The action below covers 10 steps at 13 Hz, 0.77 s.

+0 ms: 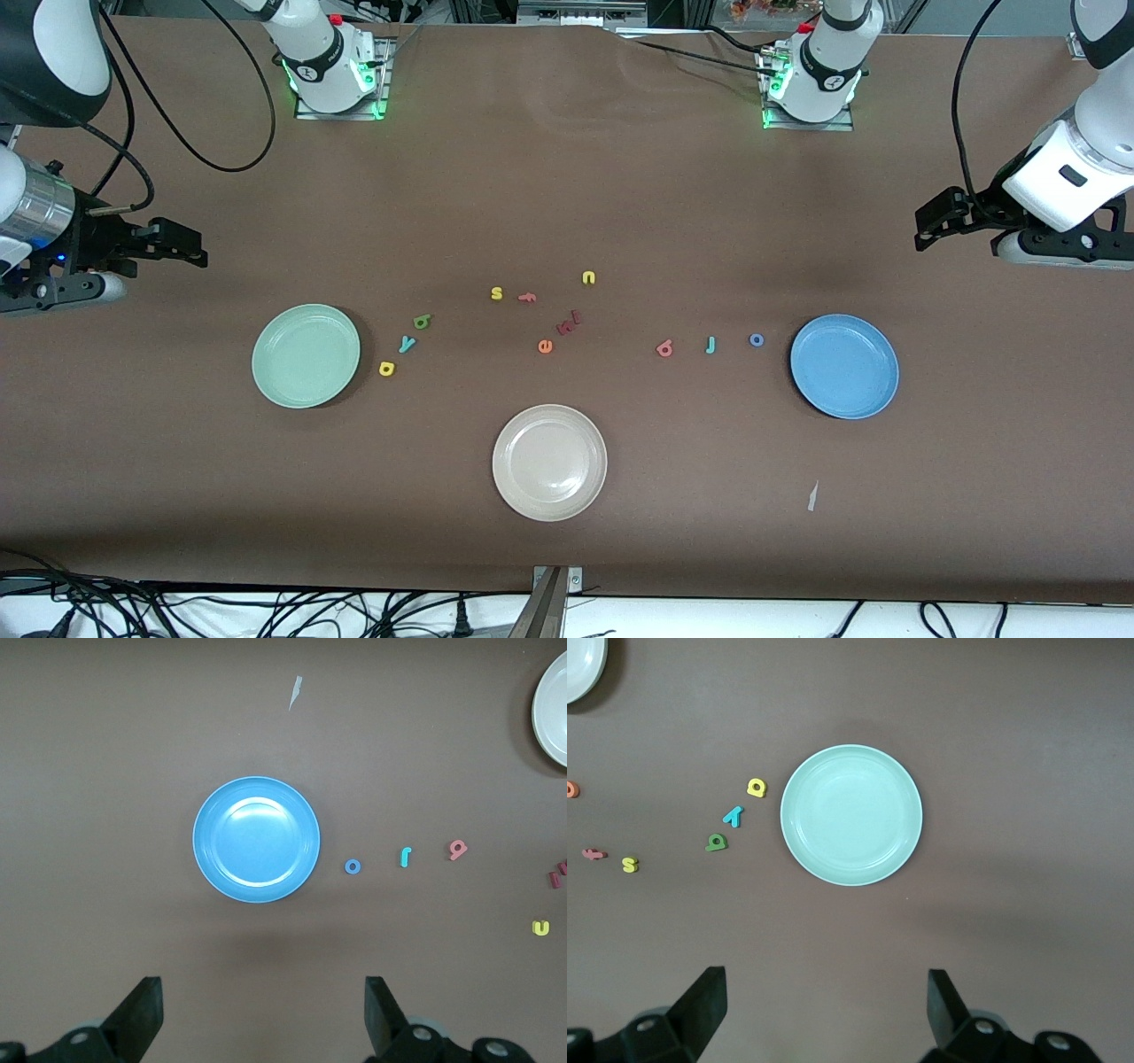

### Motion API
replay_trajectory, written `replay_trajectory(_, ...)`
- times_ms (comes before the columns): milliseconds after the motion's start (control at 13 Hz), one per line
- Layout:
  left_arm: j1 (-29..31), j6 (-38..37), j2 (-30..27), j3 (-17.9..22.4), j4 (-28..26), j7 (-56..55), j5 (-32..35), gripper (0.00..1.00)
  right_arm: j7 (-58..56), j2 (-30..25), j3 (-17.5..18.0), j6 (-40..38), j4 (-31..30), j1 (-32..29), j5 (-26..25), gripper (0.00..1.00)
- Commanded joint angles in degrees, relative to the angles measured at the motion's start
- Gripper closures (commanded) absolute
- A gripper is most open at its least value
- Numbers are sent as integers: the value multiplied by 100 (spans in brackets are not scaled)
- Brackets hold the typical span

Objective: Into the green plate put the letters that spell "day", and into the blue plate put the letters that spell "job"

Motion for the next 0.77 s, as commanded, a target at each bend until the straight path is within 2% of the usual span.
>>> replay_trajectory(0,16,-63,-62,25,-48,97,-21,0,70,5,19,3,74,35,-106,0)
replay_trajectory(692,16,-151,-62,25,-48,105,-30,0,70,5,20,206,65,35,-150,0)
